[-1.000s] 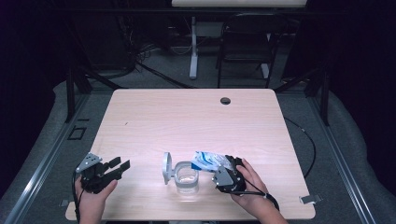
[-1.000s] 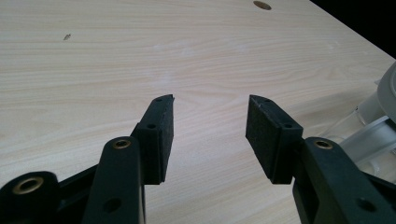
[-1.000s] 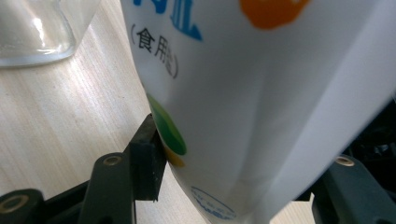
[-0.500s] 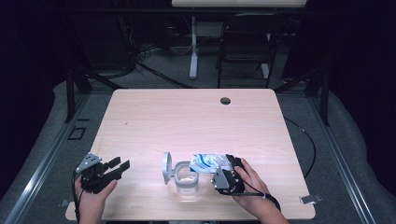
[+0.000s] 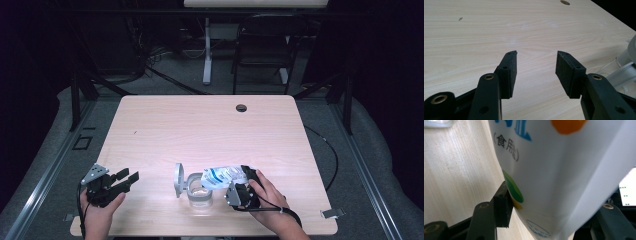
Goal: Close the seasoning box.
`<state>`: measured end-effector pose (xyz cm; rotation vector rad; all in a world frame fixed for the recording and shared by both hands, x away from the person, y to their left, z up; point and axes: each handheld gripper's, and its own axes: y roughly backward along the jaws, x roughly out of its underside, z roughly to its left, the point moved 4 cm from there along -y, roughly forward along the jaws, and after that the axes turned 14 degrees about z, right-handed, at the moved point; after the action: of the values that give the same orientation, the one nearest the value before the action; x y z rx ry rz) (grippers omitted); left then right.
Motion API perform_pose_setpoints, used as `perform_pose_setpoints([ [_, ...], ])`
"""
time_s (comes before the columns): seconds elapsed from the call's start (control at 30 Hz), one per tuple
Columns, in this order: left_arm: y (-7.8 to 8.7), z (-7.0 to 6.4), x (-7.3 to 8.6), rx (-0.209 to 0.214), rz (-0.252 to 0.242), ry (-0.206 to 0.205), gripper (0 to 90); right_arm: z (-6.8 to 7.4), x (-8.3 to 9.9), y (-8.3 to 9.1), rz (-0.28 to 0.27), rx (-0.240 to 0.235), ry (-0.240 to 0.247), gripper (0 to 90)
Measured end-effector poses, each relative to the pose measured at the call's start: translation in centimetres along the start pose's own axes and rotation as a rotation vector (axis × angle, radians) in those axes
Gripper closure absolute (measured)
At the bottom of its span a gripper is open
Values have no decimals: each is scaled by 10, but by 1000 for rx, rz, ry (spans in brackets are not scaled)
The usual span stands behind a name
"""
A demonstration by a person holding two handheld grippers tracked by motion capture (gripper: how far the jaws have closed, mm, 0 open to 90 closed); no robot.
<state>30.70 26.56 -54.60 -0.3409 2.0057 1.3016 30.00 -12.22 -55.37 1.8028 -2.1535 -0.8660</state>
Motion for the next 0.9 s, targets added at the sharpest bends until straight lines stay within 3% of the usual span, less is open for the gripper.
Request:
perform_pose_setpoints([
  [0.13,0,0,0,1,0,0,521,0,-1,0,-9,10,12,434],
  [0.17,0,0,0,0,0,-1,521,-1,-1,1,8,21,36,434],
  [0.4,0,0,0,1,0,2,521,0,-3,0,-5,21,44,434],
  [0.5,0,1,0,-1,-3,5,521,-2,-4,1,17,39,73,434],
  [0.53,0,1,0,-1,-4,5,521,0,-5,0,-4,34,62,435],
  [0.6,0,1,0,-1,-4,6,521,-1,-5,0,7,39,83,435],
  [0.9,0,2,1,-2,-4,9,521,0,-6,0,12,51,99,436],
])
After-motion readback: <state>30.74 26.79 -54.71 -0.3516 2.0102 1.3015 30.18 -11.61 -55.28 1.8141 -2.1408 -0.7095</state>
